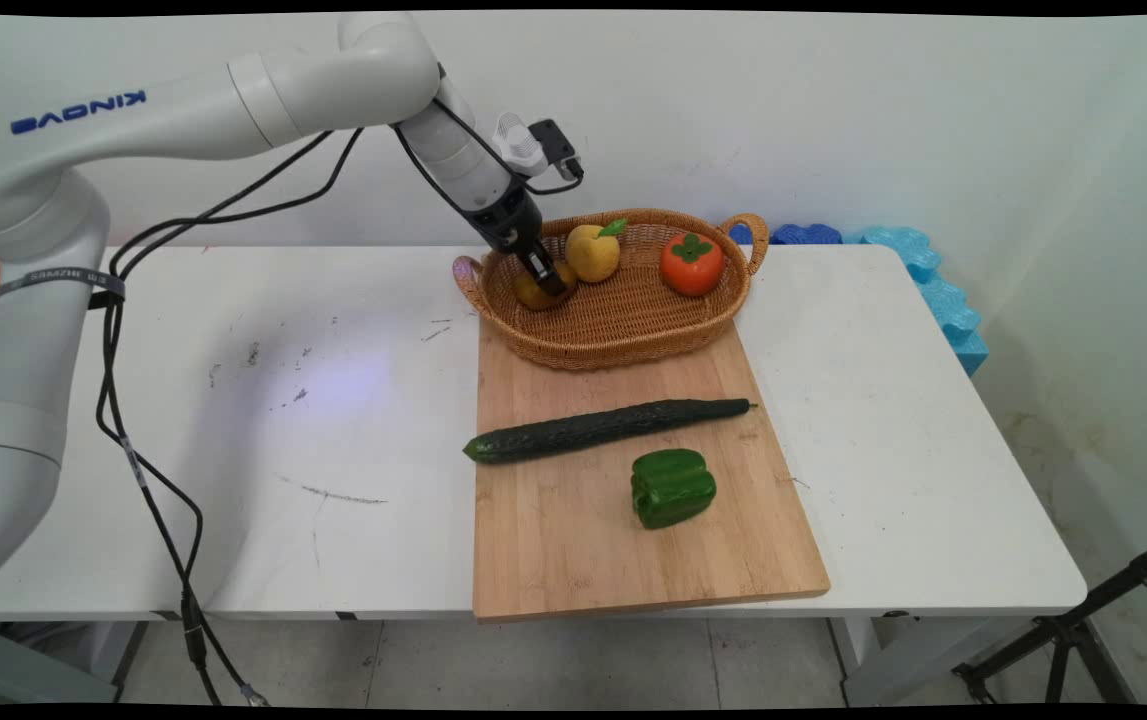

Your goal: Place the picked object on the cutting board

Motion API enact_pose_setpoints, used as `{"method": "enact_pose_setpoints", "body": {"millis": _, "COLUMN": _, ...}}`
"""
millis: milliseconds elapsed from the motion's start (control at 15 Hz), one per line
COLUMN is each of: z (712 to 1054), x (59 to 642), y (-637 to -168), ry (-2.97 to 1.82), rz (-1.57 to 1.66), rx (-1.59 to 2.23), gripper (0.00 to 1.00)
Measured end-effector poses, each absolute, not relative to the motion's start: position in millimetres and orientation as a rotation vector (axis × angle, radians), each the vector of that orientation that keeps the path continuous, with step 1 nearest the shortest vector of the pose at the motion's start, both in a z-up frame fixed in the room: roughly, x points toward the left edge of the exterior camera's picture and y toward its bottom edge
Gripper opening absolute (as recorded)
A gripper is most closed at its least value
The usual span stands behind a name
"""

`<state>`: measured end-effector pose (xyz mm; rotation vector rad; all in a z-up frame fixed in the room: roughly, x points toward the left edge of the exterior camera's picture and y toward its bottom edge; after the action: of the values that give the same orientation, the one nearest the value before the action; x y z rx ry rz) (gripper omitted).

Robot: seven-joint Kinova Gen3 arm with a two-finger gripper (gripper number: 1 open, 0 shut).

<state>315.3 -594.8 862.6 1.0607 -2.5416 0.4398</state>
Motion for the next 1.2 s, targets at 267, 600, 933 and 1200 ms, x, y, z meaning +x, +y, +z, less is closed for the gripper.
{"method": "enact_pose_setpoints", "body": {"millis": 267, "z": 903.6, "x": 313.9, "y": -579.7, "ry": -2.506, "rz": 0.452, "rx": 1.076, "gripper": 0.0}}
{"method": "enact_pose_setpoints", "body": {"millis": 600, "z": 984.4, "x": 309.6, "y": -534.4, "ry": -2.461, "rz": 0.454, "rx": 1.043, "gripper": 0.0}}
{"method": "enact_pose_setpoints", "body": {"millis": 933, "z": 1032.7, "x": 306.1, "y": -484.3, "ry": -2.444, "rz": 0.412, "rx": 0.993, "gripper": 0.0}}
{"method": "enact_pose_setpoints", "body": {"millis": 1200, "z": 1048.5, "x": 304.3, "y": -440.9, "ry": -2.445, "rz": 0.359, "rx": 0.961, "gripper": 0.0}}
